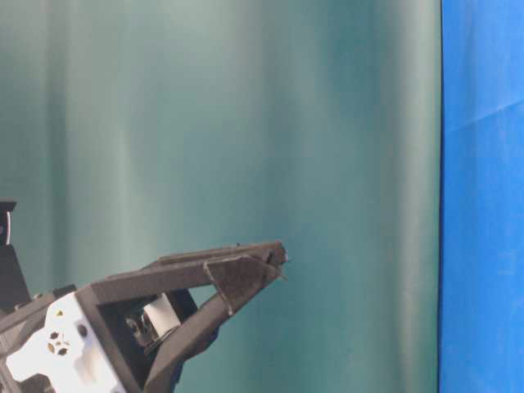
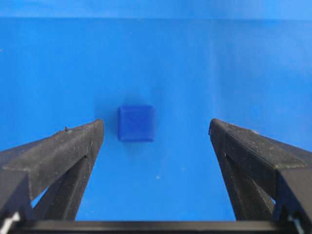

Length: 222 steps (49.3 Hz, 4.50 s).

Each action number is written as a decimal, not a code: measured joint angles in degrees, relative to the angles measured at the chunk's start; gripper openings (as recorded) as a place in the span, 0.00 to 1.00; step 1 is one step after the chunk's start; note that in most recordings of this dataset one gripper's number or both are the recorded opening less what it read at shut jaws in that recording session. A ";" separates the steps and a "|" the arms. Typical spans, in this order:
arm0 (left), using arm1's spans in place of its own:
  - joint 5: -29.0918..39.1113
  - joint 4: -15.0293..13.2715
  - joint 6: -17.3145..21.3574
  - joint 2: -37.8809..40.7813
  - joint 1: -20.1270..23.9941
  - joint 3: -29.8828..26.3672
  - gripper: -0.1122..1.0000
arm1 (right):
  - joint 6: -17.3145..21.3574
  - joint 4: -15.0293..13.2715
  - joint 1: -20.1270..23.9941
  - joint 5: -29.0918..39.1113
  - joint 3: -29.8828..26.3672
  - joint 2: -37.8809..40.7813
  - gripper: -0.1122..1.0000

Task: Handover the blue block to the right arm after grasping it with the left arm, then place it in the designated position.
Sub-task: 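Lower the open left gripper over the blue cube, then close the left gripper on the blue cube, then lift the cube and rotate the left gripper to point toward the right arm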

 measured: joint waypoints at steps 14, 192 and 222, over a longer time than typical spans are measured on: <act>0.18 0.00 0.00 0.00 -0.09 0.09 0.94 | 0.00 0.00 0.00 0.00 0.00 0.00 0.97; -14.50 0.35 0.26 17.31 0.88 10.99 0.54 | 0.00 0.00 -0.88 -0.09 -0.26 3.16 0.97; 3.08 0.44 -0.09 8.00 0.26 -0.35 0.54 | 0.00 0.00 -0.88 -0.09 -0.26 3.25 0.97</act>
